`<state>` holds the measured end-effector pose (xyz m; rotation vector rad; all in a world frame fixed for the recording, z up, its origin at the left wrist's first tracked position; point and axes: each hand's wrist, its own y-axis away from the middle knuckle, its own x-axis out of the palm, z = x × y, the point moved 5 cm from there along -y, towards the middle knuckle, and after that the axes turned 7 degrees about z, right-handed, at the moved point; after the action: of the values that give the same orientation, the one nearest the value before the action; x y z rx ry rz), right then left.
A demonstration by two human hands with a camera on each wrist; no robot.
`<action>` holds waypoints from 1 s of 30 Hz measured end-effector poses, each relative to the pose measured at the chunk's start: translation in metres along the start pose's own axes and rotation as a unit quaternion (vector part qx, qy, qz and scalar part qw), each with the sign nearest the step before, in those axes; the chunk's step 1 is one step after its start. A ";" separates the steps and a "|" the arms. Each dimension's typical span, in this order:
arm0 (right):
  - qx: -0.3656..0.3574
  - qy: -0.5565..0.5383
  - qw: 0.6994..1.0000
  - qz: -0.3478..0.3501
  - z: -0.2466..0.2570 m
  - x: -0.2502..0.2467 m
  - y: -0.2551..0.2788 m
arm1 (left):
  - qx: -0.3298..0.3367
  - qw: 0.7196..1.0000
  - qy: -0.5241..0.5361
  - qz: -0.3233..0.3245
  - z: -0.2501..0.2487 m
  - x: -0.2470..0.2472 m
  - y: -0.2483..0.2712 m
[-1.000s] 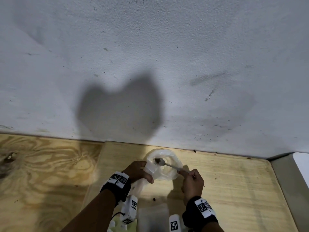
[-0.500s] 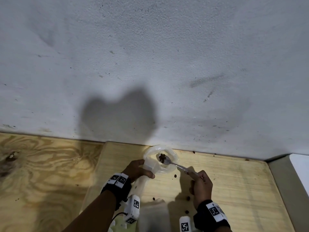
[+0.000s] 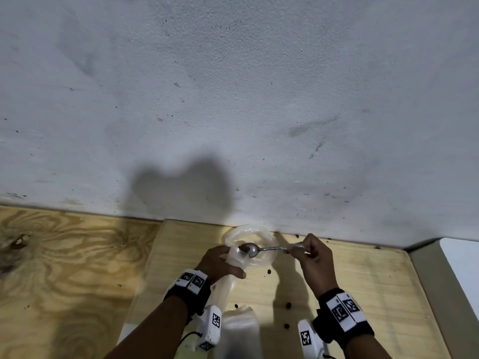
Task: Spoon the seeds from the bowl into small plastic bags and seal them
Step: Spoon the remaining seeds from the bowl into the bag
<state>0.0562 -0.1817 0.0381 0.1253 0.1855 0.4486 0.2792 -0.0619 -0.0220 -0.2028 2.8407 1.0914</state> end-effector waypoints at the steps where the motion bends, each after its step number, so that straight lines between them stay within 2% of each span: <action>1: -0.013 0.031 0.999 0.021 0.007 0.004 -0.002 | 0.001 1.000 0.000 0.001 0.000 0.001 0.000; 3: -0.066 0.097 0.991 0.065 0.024 0.013 -0.002 | -0.001 1.000 0.005 0.005 -0.001 0.002 0.000; 5: -0.131 0.171 0.971 0.107 0.042 0.021 0.000 | -0.005 1.000 0.011 0.008 -0.001 0.003 0.001; 7: -0.149 0.195 0.963 0.111 0.049 0.021 -0.002 | -0.008 1.000 0.015 0.008 0.000 0.003 0.000; 9: -0.113 0.137 0.982 0.063 0.044 0.012 -0.010 | -0.012 1.000 0.014 0.007 0.000 0.003 -0.001; 11: -0.066 0.078 0.995 -0.020 0.033 -0.001 -0.016 | -0.017 1.000 0.013 0.006 0.001 0.004 -0.001; 13: -0.024 0.067 0.994 -0.089 0.020 -0.007 -0.018 | -0.018 1.000 0.007 0.003 0.002 0.005 -0.001; 15: 0.032 0.061 0.992 -0.106 0.003 -0.005 -0.019 | -0.014 1.000 -0.002 0.002 0.003 0.005 0.000; 21: 0.188 0.052 0.978 -0.074 -0.050 0.010 -0.016 | 0.008 1.000 -0.014 -0.016 0.006 -0.003 0.014; 23: 0.225 0.121 0.966 -0.039 -0.052 0.010 -0.010 | 0.019 0.999 -0.017 -0.036 0.008 -0.008 0.019; 26: 0.281 0.258 0.924 0.037 -0.050 0.005 0.005 | 0.052 0.994 -0.001 -0.098 0.004 -0.018 0.032; 28: 0.263 0.288 0.919 0.050 -0.038 0.003 0.015 | 0.090 0.987 -0.008 -0.134 -0.003 -0.023 0.041; 30: 0.177 0.277 0.943 0.048 -0.013 0.012 0.022 | 0.123 0.982 -0.020 -0.141 -0.012 -0.024 0.049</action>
<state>0.0550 -0.1554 0.0270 0.3621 0.8185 0.5374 0.2948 -0.0315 0.0226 -0.5357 2.7663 0.6760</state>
